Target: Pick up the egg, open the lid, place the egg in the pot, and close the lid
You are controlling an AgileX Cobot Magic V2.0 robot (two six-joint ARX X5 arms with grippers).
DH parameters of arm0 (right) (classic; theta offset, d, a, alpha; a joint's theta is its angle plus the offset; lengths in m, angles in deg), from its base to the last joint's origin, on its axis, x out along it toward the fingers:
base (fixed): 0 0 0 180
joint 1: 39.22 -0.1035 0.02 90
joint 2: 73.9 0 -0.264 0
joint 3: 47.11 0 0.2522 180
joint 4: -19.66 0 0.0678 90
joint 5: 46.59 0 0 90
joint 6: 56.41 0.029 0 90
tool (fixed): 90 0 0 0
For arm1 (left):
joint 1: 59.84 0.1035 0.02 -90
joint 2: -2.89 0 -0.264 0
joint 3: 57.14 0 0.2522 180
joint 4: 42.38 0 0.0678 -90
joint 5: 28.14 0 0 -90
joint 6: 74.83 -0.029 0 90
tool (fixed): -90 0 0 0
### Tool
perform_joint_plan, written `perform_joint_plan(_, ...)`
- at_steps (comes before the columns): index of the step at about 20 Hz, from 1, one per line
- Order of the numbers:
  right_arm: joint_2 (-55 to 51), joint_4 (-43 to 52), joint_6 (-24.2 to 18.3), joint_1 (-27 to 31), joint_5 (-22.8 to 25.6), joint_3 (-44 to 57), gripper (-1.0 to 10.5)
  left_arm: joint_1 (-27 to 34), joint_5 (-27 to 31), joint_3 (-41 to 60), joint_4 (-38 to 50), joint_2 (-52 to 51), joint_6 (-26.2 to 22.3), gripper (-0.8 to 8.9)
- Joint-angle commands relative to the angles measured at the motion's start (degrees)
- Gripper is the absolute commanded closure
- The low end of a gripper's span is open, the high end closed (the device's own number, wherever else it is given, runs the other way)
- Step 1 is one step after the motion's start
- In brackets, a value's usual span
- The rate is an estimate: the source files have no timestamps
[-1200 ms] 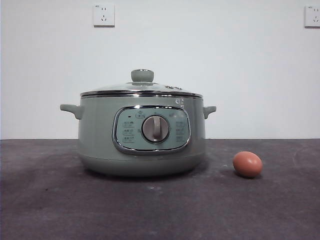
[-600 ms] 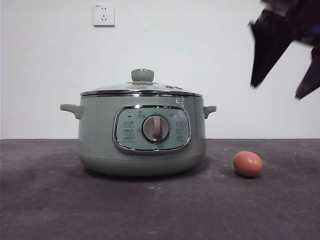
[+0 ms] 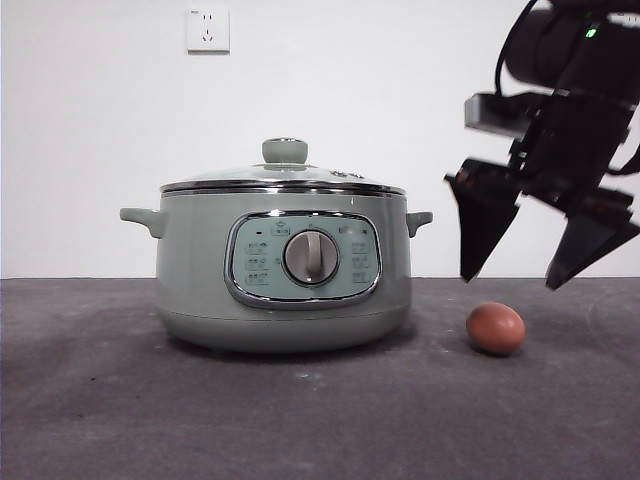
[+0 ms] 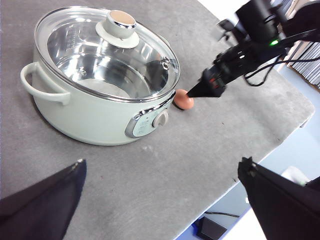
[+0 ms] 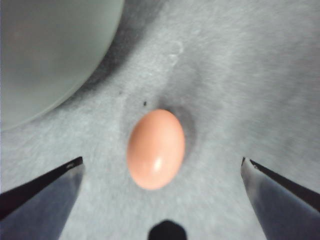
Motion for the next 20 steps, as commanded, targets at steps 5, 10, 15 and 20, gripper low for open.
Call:
perform_joint_plan(5,5.6,1.6,2.1,-1.0,0.4,-0.1,4.8,0.0,0.0,-0.2,0.1,0.0,-0.6,1.21)
perform_joint_plan(10,7.0,2.6,2.5,-1.0,0.2,0.0,6.8,0.0,0.0,-0.2,0.1,0.0,-0.6,1.21)
perform_joint_plan(15,7.0,2.8,2.5,-1.0,-0.3,0.0,9.6,0.0,0.0,-0.2,0.1,0.0,-0.6,1.21)
perform_joint_plan(20,4.5,1.0,3.4,-0.9,-0.1,-0.1,9.6,0.0,0.0,-0.2,0.6,1.3,-0.6,1.22)
